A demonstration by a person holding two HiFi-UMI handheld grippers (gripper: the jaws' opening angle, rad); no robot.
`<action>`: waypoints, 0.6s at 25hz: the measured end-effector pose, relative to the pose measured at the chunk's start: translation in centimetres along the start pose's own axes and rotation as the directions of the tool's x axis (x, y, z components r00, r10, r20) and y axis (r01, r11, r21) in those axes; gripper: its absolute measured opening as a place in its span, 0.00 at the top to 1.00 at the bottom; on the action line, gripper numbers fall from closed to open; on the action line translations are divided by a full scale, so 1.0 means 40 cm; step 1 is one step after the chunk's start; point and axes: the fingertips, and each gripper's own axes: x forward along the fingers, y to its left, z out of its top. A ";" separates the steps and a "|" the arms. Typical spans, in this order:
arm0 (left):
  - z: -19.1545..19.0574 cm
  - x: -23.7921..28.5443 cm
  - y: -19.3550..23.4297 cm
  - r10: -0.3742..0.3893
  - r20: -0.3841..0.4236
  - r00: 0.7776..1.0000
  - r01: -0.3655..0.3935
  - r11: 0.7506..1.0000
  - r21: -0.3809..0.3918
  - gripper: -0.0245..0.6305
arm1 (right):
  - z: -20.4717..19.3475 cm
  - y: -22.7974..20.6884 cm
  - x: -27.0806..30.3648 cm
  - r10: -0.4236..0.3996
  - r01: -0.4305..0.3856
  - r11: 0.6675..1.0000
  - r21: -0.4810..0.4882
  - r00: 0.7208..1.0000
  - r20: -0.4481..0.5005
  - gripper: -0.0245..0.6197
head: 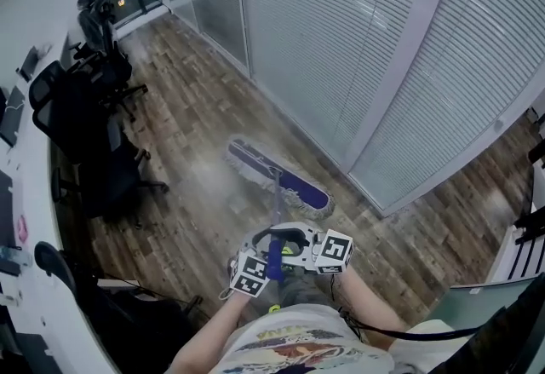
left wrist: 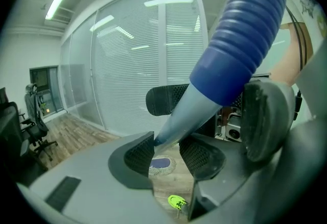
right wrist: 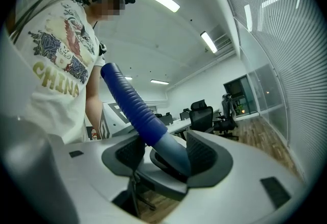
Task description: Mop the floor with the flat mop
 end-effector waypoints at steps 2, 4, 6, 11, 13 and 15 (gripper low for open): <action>0.030 0.053 0.057 0.001 -0.011 1.000 -0.001 1.000 0.009 0.76 | 0.023 -0.080 -0.002 -0.004 0.004 1.000 -0.002 1.000 0.005 0.59; 0.071 0.102 0.104 0.002 -0.015 1.000 -0.002 1.000 0.007 0.76 | 0.039 -0.154 -0.009 -0.006 0.006 1.000 -0.002 1.000 0.007 0.59; 0.103 0.153 0.145 -0.004 -0.013 1.000 0.004 1.000 0.002 0.76 | 0.055 -0.225 -0.018 -0.009 0.009 1.000 -0.003 1.000 0.012 0.59; 0.188 0.295 0.234 -0.027 -0.021 0.999 0.027 1.000 0.012 0.75 | 0.095 -0.403 -0.059 -0.025 0.025 1.000 -0.005 0.999 0.029 0.59; 0.211 0.337 0.264 -0.037 -0.024 0.999 0.038 0.999 0.017 0.75 | 0.107 -0.457 -0.068 -0.033 0.033 0.999 -0.010 0.999 0.037 0.59; 0.228 0.381 0.300 -0.043 -0.017 0.999 0.043 0.999 0.015 0.74 | 0.114 -0.516 -0.071 -0.043 0.043 0.999 -0.017 0.998 0.040 0.59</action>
